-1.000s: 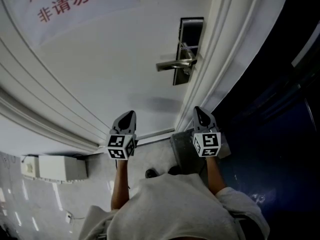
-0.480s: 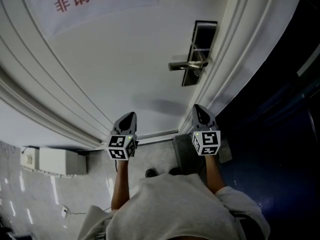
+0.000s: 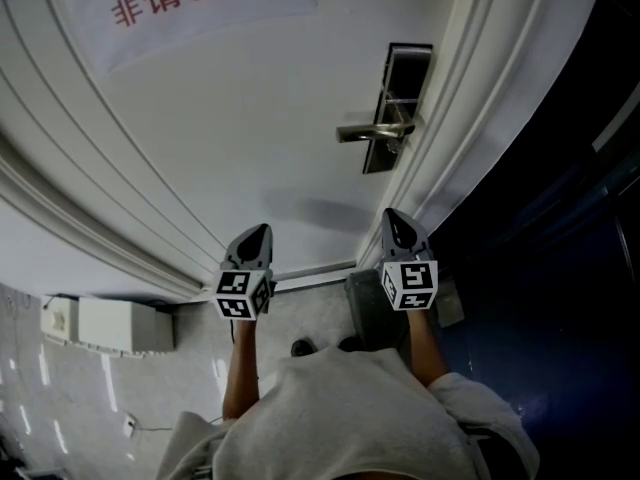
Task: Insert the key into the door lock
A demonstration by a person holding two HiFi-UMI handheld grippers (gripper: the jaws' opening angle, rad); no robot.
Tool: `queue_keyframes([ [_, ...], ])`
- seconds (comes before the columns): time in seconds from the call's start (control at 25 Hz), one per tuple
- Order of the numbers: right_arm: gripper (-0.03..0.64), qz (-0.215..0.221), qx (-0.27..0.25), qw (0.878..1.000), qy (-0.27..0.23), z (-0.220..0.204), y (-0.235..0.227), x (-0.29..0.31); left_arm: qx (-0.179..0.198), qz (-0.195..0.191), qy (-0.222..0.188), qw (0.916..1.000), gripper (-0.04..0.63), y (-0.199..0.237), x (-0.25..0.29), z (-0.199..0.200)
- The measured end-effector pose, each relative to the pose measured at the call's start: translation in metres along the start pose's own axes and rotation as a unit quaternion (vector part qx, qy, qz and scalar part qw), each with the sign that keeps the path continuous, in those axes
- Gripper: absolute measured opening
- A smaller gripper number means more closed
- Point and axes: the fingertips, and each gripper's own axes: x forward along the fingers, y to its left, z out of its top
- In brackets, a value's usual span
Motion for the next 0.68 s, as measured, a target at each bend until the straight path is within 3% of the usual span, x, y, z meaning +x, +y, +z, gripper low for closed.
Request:
queue_keyframes([
  [0.68,0.022,-0.001,-0.009,1.0,0.007,-0.002,-0.002,-0.003,-0.001,-0.015,0.001,0.9999,0.017,-0.013,0.01,-0.001],
])
